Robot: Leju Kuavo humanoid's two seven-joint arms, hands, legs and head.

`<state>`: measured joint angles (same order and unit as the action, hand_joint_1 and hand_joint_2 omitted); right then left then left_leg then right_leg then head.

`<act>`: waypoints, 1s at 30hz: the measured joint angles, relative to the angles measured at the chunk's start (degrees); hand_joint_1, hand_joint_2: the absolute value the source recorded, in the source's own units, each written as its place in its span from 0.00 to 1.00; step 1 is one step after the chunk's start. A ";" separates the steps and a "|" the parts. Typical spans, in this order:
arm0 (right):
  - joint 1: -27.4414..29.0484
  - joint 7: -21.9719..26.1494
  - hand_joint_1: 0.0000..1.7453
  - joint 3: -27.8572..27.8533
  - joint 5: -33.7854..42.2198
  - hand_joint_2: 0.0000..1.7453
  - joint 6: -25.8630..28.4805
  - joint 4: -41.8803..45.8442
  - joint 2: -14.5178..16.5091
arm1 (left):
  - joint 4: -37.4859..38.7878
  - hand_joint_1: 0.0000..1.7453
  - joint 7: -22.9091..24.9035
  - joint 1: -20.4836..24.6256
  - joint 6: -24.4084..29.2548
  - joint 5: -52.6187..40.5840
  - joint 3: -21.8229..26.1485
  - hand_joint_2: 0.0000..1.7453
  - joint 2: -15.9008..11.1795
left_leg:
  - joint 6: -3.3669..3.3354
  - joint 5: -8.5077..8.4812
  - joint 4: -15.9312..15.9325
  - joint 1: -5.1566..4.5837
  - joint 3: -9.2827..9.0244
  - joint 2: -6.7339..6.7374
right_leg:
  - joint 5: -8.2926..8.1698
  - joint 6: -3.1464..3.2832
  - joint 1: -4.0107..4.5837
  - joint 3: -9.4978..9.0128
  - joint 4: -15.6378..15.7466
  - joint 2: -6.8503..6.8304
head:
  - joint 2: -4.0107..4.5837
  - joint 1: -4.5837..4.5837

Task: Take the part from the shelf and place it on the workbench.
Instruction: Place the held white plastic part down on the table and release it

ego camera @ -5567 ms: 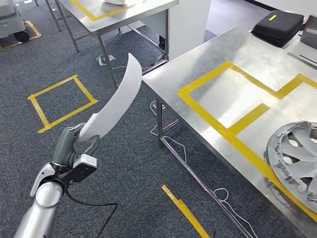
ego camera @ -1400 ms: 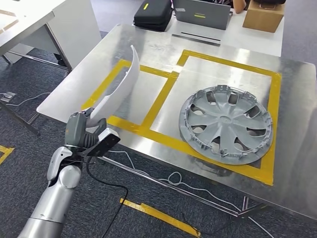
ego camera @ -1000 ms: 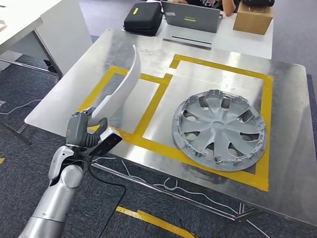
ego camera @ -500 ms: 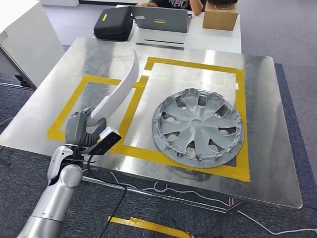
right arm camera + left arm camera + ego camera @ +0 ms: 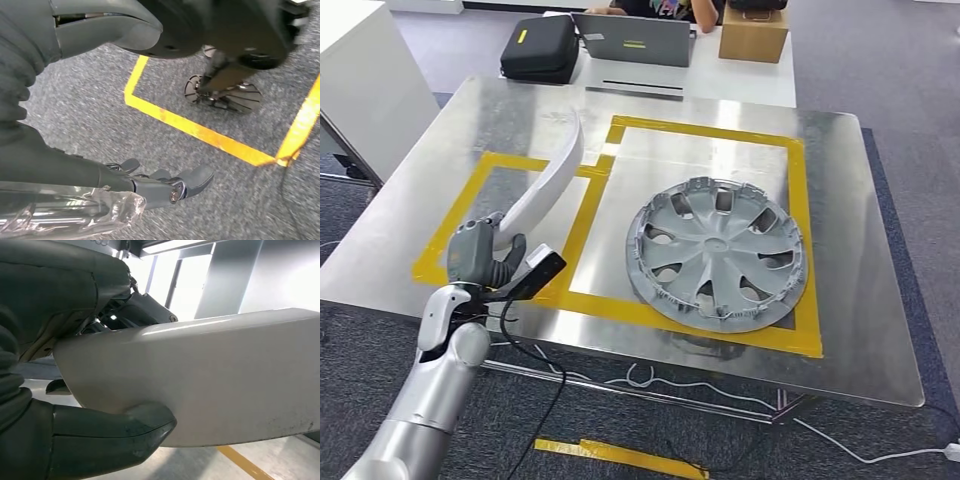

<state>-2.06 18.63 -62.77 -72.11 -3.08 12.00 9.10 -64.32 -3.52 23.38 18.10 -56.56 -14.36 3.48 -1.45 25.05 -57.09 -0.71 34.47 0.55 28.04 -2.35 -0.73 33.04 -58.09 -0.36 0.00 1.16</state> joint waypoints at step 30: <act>0.26 0.84 0.00 0.00 -0.72 1.00 -1.22 -0.02 0.07 | 22.17 1.00 9.16 10.91 0.47 -17.38 1.61 1.00 -4.15 | 0.73 -0.50 -0.06 -0.19 0.39 0.03 | -0.43 0.93 0.02 -0.14 0.65 0.27 | 0.00 -0.12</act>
<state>-1.80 19.46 -62.77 -72.83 -4.30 11.98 9.17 -42.15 5.64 34.29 18.58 -73.94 -12.75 -0.67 -0.72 24.55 -57.15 -0.90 34.87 0.58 27.60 -1.43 -0.70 32.90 -57.44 -0.09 0.00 1.04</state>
